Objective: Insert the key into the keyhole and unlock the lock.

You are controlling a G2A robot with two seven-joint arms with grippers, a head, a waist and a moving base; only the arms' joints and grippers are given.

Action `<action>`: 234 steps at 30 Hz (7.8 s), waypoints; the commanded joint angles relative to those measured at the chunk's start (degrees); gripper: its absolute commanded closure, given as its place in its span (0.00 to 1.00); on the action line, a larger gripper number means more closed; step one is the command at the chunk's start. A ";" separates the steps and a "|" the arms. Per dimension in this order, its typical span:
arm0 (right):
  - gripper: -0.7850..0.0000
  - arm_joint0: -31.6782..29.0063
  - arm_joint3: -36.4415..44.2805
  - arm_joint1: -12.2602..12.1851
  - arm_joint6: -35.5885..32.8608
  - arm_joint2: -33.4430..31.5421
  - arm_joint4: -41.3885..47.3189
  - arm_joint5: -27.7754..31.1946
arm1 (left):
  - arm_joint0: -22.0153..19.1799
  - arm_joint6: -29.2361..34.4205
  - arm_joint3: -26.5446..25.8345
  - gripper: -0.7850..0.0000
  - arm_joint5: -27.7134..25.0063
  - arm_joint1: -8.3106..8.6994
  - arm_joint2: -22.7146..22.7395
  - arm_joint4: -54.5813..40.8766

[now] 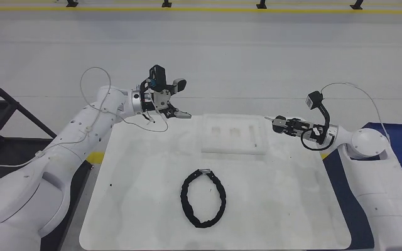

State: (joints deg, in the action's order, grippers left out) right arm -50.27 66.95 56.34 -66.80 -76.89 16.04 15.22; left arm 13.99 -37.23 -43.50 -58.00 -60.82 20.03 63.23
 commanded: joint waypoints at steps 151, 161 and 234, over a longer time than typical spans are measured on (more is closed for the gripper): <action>1.00 -10.19 31.53 -4.05 -9.01 -6.12 -17.35 -16.99 | 6.63 -21.33 -7.82 1.00 12.28 -10.96 -5.99 27.84; 1.00 -10.19 31.53 -4.05 -9.01 -6.12 -17.35 -16.99 | 7.08 -22.63 -8.05 1.00 13.57 -11.04 -5.90 27.29; 1.00 -5.96 46.31 -10.15 -15.05 -0.31 -21.21 -37.64 | 5.59 -15.85 -2.47 1.00 6.81 -20.02 -3.65 30.66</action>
State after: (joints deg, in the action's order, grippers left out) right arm -56.20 113.22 46.27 -81.91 -77.24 -5.19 -22.37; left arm 19.56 -53.12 -45.97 -51.17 -80.82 16.39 93.94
